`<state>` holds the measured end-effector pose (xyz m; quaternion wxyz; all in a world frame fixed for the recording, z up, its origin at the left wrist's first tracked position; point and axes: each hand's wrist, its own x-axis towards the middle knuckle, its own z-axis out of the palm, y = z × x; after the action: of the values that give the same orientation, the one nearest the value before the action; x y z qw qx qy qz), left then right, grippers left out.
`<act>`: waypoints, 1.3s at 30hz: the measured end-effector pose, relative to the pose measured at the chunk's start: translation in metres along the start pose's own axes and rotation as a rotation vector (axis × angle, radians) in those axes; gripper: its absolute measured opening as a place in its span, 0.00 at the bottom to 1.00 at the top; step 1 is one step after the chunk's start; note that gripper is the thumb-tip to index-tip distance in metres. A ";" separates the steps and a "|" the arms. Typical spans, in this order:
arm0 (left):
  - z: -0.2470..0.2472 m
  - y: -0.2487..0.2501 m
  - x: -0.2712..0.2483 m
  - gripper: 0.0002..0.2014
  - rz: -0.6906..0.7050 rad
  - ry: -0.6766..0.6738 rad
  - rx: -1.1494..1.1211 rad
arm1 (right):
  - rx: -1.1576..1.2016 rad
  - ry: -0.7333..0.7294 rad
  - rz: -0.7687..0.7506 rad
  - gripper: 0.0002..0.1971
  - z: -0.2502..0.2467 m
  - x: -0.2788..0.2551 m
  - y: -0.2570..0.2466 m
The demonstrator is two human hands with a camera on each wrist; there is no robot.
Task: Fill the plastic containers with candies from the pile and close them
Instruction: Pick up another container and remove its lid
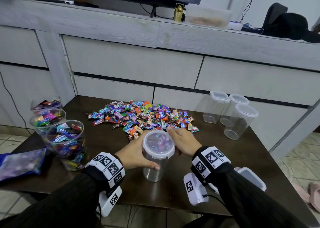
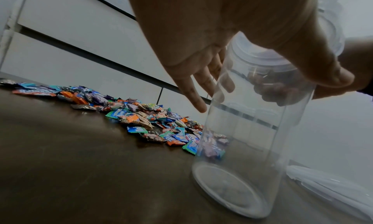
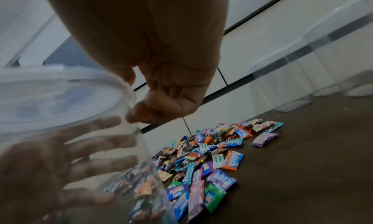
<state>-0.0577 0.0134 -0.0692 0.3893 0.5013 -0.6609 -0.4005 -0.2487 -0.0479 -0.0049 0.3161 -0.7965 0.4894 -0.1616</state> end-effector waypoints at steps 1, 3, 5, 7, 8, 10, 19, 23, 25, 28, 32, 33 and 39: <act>0.001 0.000 0.000 0.50 -0.003 0.000 -0.002 | 0.004 0.017 0.003 0.28 0.002 0.000 0.000; 0.002 -0.001 -0.001 0.50 -0.009 0.001 -0.009 | 0.017 0.047 0.015 0.28 0.005 0.001 0.001; 0.003 0.000 -0.001 0.49 -0.008 0.007 -0.005 | 0.041 0.055 0.036 0.28 0.006 0.002 0.001; 0.004 0.000 -0.002 0.49 -0.016 0.002 -0.009 | 0.139 0.028 0.064 0.30 0.007 0.001 0.003; 0.004 0.001 -0.003 0.49 -0.020 -0.003 -0.008 | 0.207 0.005 0.094 0.31 0.007 0.000 0.004; 0.003 0.001 -0.001 0.50 -0.022 -0.009 -0.011 | 0.272 -0.071 0.149 0.36 0.004 -0.001 0.008; 0.002 0.000 0.000 0.52 -0.045 0.013 -0.012 | 0.399 -0.362 0.148 0.22 -0.010 -0.008 0.017; 0.004 0.003 -0.005 0.50 -0.051 0.014 -0.018 | 0.449 -0.329 0.123 0.24 -0.002 -0.016 0.020; 0.004 0.004 -0.007 0.49 -0.047 0.009 -0.004 | 0.466 -0.355 0.122 0.24 -0.002 -0.017 0.022; 0.004 0.004 -0.008 0.49 -0.045 0.011 0.006 | 0.483 -0.390 0.125 0.26 -0.003 -0.018 0.021; 0.003 0.006 -0.009 0.49 -0.053 -0.003 0.025 | 0.298 -0.392 0.123 0.32 -0.007 -0.021 0.019; 0.003 0.006 -0.009 0.49 -0.053 0.001 0.021 | 0.120 -0.344 0.090 0.33 -0.011 -0.022 0.016; 0.007 0.004 -0.006 0.49 -0.046 -0.007 -0.037 | -0.176 0.103 -0.130 0.21 -0.017 -0.001 -0.009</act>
<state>-0.0640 0.0207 -0.0688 0.3868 0.5079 -0.6429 -0.4232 -0.2529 -0.0503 0.0136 0.2081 -0.8419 0.4646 -0.1791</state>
